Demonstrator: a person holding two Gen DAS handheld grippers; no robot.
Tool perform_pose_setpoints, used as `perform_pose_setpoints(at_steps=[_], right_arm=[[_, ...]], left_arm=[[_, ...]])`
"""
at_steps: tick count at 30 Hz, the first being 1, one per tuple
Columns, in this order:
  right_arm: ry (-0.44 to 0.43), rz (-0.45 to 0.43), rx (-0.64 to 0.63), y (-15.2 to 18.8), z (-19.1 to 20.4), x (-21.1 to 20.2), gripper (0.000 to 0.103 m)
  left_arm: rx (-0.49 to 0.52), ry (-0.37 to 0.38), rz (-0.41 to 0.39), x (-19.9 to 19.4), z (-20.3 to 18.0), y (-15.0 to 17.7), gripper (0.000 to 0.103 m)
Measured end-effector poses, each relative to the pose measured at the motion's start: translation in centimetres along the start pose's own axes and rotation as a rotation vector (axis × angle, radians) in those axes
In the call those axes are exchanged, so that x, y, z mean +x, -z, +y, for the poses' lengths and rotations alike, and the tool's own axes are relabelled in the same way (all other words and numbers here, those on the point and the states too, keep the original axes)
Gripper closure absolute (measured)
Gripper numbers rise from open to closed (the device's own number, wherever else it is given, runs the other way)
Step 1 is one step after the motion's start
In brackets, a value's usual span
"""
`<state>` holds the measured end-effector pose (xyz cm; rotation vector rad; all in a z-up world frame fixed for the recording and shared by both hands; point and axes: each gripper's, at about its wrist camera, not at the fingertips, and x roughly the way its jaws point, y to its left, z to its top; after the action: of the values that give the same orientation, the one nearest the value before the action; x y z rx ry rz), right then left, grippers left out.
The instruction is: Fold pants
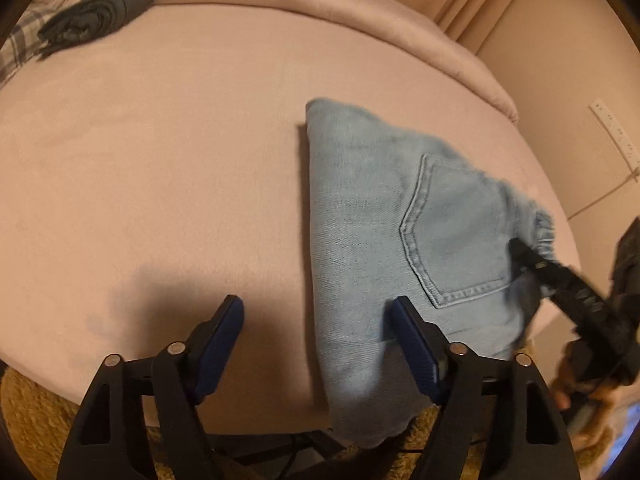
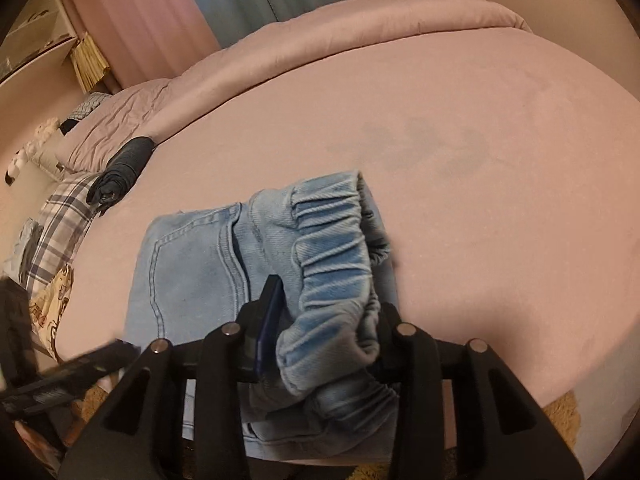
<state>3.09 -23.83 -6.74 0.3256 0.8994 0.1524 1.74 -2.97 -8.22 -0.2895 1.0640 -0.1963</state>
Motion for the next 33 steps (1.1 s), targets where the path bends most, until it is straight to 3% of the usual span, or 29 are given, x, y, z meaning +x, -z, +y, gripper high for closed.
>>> perform_pose_setpoints(at_steps=[3, 8, 10, 13, 15, 16, 17, 20, 22, 28, 33], right_arm=[[0.025, 0.011, 0.000, -0.9, 0.3, -0.8, 0.053], [0.155, -0.128, -0.139, -1.3, 2.6, -5.0, 0.042], [0.121, -0.165, -0.178, -1.6, 3.6, -6.6, 0.041], [0.005, -0.131, -0.216, -1.5, 4.7, -6.4, 0.041], [-0.063, -0.057, -0.226, -0.9, 5.3, -4.5, 0.045], [-0.076, -0.025, -0.231, -0.5, 5.4, -3.5, 0.054], [-0.076, 0.013, -0.242, 0.2, 5.5, -2.2, 0.069], [-0.060, 0.100, -0.247, 2.0, 4.9, 1.0, 0.082], [-0.063, 0.059, -0.267, 2.7, 4.5, 0.8, 0.082], [-0.123, 0.089, -0.189, 2.5, 2.1, 0.4, 0.092], [-0.127, 0.086, -0.188, 3.0, 1.5, 0.2, 0.092]], left_arm=[[0.015, -0.005, -0.012, 0.0, -0.3, 0.1, 0.027], [0.012, -0.002, -0.007, 0.1, -0.2, 0.0, 0.027], [0.011, -0.002, -0.006, 0.2, -0.3, -0.2, 0.027], [0.002, 0.014, 0.008, 0.0, -0.1, -0.5, 0.031], [-0.010, 0.026, 0.005, -0.5, 0.4, -0.8, 0.041], [-0.021, 0.034, -0.002, -0.8, 0.7, -1.1, 0.045], [-0.032, 0.039, -0.017, -1.1, 1.0, -1.5, 0.049], [-0.026, 0.035, -0.042, -1.5, 1.3, -2.7, 0.063], [-0.027, 0.050, -0.061, -1.5, 1.5, -3.7, 0.069], [-0.009, 0.101, -0.069, 0.0, 1.0, -6.6, 0.074], [0.014, 0.053, -0.013, 3.5, 0.6, -8.3, 0.074]])
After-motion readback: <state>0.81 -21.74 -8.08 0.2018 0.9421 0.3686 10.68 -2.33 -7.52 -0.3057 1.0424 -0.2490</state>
